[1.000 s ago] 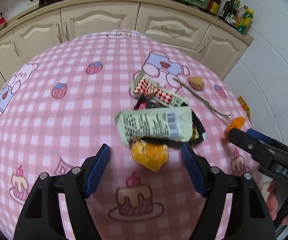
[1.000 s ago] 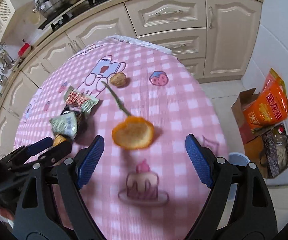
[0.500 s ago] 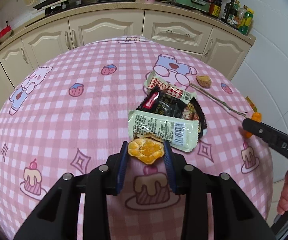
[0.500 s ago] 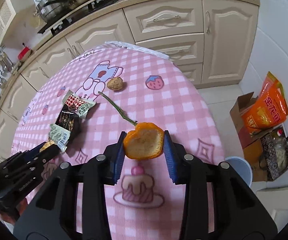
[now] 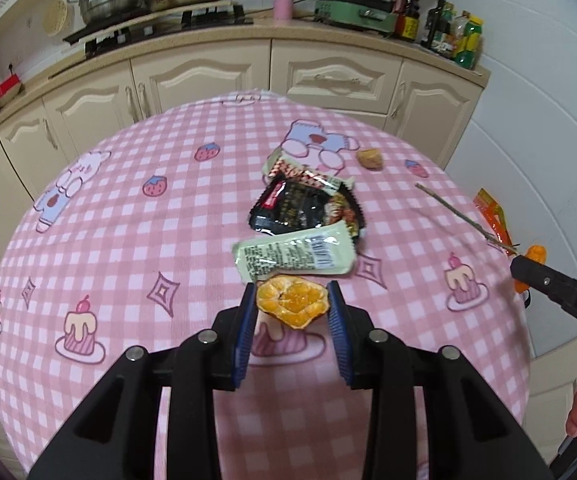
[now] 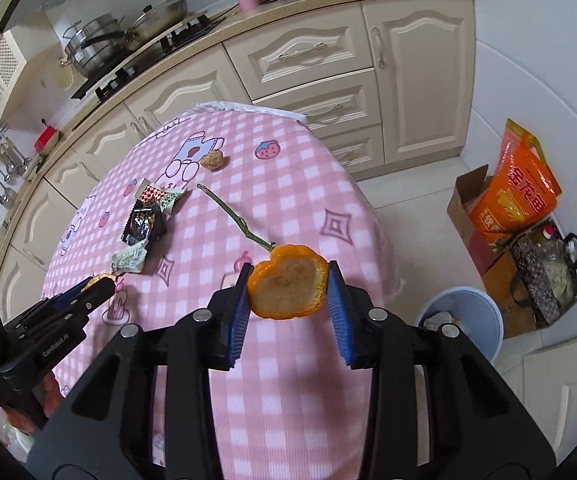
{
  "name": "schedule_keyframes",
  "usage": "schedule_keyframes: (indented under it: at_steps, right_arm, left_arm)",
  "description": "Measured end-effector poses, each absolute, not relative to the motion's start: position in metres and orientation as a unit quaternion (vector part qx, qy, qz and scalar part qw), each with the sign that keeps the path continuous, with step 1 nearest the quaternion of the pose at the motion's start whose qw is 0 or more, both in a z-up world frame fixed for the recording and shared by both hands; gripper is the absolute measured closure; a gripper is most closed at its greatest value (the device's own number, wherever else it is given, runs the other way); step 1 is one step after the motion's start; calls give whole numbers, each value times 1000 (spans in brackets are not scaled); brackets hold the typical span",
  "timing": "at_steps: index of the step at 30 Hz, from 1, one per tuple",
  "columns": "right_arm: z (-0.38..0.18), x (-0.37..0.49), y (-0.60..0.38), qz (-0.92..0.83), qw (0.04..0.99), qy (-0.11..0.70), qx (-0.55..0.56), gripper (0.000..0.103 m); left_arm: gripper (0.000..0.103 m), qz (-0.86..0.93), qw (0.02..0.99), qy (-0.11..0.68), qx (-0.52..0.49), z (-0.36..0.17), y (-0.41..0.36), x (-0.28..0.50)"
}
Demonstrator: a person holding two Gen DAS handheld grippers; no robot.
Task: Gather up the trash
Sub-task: 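Carry the orange peel with the right tool toward the blue bin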
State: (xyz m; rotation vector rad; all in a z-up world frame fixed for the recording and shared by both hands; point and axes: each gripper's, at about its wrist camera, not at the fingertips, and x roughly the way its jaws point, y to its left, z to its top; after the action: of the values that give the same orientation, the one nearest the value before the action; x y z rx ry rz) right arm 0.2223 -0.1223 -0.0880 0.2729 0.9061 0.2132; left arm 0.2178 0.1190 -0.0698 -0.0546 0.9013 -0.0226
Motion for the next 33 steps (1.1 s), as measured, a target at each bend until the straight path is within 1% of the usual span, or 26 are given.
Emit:
schedule_keyframes:
  at_steps: [10,20,26,33]
  right_arm:
    - [-99,184,-157,68,881,430,186,67]
    - [-99,142,-217,-1,884,407,230,67]
    - [-116,119,-263,-48,875,407,258,67]
    - [-142,96,-318,-95,854,411,304,67]
  left_arm:
    - [69,-65,906,418,-15,-53,78,189]
    - [69,-150,906,394,28,-39,-7,165]
    - [69,-201,888,411,57,-49,-67,160]
    - [69,-238,861,438,98,-75,-132,158]
